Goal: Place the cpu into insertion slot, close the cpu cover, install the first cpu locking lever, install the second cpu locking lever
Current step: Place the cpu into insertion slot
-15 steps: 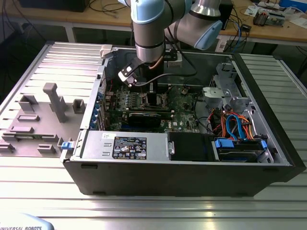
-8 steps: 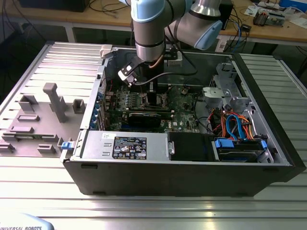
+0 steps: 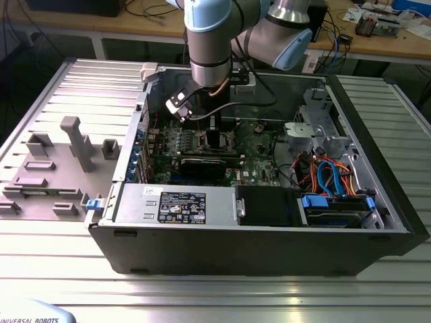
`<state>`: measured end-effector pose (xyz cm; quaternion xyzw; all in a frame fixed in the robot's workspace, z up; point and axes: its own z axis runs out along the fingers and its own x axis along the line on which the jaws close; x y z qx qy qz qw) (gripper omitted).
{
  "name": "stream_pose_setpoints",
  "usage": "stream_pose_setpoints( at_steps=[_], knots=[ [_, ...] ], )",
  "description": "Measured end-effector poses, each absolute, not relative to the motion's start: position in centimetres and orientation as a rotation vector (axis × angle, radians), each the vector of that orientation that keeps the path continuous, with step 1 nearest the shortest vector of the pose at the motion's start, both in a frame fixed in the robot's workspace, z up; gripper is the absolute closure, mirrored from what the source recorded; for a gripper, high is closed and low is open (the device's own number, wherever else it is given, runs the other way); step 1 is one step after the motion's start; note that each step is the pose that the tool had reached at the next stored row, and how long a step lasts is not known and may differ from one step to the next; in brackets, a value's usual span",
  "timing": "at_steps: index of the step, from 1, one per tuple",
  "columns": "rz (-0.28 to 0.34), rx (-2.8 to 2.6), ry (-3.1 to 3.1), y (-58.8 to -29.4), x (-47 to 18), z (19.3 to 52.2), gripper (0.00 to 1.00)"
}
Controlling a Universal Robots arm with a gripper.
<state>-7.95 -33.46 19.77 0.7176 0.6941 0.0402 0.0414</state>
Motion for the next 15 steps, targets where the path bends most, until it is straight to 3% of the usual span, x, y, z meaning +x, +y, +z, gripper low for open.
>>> stream_pose_setpoints(
  at_steps=[15],
  knots=[
    [0.114, 2.201, 2.129, -33.5, -7.9, 20.9, 0.40]
  ],
)
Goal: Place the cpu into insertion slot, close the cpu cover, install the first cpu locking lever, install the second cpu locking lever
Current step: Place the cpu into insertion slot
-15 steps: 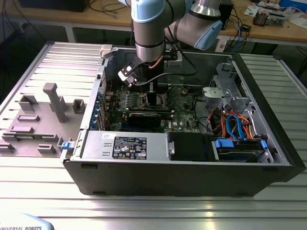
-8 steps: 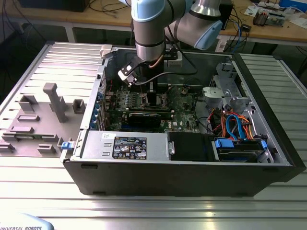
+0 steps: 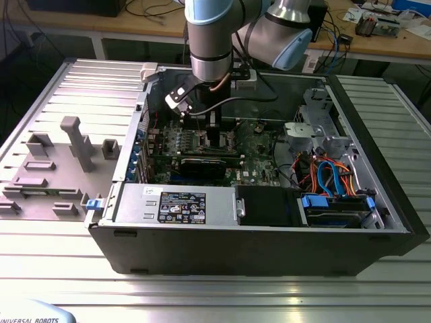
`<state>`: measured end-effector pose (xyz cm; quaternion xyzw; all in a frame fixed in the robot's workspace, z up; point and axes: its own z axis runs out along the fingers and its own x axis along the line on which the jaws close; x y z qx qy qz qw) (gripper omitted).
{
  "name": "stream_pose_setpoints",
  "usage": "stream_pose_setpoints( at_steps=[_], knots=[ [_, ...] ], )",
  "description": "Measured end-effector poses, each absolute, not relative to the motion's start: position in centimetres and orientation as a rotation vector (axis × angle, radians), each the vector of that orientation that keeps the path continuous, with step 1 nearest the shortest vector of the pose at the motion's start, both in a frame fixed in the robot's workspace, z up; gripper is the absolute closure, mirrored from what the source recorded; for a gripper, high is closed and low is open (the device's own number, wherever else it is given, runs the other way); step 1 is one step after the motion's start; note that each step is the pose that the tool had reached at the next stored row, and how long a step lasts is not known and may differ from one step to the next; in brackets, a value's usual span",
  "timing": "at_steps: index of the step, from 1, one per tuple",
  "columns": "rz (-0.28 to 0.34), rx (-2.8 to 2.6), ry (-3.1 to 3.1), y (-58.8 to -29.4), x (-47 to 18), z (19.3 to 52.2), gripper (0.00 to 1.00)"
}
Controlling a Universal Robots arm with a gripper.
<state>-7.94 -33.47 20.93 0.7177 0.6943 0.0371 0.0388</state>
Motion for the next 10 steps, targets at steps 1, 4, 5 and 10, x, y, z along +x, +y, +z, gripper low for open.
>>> stream_pose_setpoints(
  at_steps=[1, 4, 5, 10],
  knots=[
    [0.112, 2.201, 2.129, -33.47, -7.95, 21.02, 0.47],
    [0.106, 2.204, 2.132, -33.47, -7.93, 21.35, 0.59],
    [0.105, 2.205, 2.133, -33.47, -7.92, 21.41, 0.65],
    [0.100, 2.207, 2.135, -33.47, -7.88, 21.49, 0.89]
  ],
)
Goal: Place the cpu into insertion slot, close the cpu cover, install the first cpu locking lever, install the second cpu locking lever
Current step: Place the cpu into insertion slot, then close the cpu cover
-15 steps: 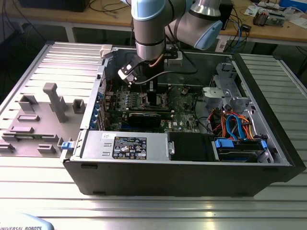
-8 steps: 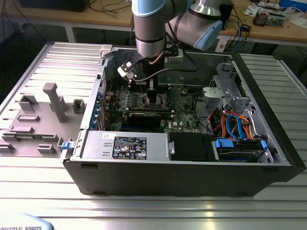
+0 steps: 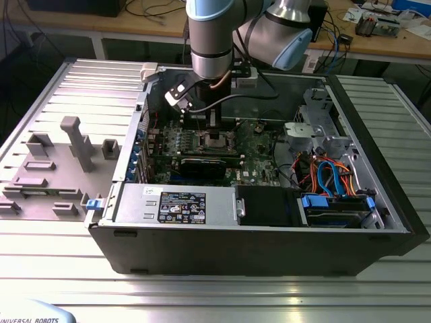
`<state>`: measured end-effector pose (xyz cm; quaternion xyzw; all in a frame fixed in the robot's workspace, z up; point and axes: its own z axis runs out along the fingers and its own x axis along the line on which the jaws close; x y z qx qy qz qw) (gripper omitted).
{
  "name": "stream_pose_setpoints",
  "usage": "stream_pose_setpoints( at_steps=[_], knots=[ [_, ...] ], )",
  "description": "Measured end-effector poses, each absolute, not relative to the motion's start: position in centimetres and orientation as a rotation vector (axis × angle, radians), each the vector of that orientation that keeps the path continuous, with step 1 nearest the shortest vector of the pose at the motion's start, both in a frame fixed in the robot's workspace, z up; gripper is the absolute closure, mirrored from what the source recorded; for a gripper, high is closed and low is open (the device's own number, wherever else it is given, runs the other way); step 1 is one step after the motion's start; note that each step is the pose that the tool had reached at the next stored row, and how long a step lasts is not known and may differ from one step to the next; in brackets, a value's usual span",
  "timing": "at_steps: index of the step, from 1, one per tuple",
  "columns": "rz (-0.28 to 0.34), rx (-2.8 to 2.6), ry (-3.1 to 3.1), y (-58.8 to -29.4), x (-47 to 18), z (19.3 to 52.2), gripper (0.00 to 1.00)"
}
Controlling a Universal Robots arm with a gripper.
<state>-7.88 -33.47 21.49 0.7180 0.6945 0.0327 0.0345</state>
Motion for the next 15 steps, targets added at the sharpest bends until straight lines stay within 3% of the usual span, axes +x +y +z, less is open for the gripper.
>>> stream_pose_setpoints(
  at_steps=[15],
  knots=[
    [0.100, 2.207, 2.135, -33.47, -7.76, 21.49, 0.89]
  ],
)
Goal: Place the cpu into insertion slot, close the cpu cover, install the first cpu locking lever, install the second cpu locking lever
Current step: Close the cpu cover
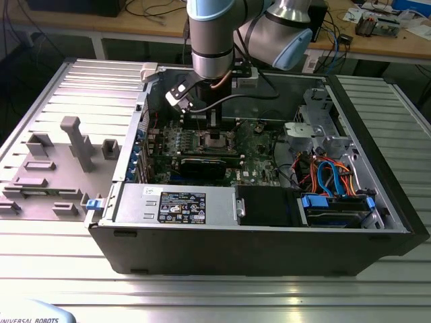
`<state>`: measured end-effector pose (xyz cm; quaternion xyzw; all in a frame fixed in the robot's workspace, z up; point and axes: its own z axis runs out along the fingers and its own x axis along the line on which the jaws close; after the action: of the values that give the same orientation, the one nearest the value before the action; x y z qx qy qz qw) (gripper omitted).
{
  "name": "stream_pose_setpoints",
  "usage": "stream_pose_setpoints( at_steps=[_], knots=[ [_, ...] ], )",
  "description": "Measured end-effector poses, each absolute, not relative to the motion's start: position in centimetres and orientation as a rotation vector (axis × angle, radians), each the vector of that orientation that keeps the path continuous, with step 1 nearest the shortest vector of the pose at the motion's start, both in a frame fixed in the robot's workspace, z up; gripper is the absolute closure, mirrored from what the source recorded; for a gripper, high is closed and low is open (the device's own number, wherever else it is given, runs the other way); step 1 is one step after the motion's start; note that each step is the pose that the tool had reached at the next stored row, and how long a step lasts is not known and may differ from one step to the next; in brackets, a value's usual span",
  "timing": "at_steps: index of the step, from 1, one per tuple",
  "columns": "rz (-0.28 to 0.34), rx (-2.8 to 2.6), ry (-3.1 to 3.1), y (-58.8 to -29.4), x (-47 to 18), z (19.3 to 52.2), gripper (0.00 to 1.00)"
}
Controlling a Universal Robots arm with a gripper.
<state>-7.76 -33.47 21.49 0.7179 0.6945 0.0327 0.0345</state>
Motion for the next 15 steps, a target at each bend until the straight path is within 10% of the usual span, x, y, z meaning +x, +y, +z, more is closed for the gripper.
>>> stream_pose_setpoints(
  at_steps=[15],
  knots=[
    [0.052, 2.203, 2.183, -33.5, -7.0, 22.7, 0.89]
  ],
)
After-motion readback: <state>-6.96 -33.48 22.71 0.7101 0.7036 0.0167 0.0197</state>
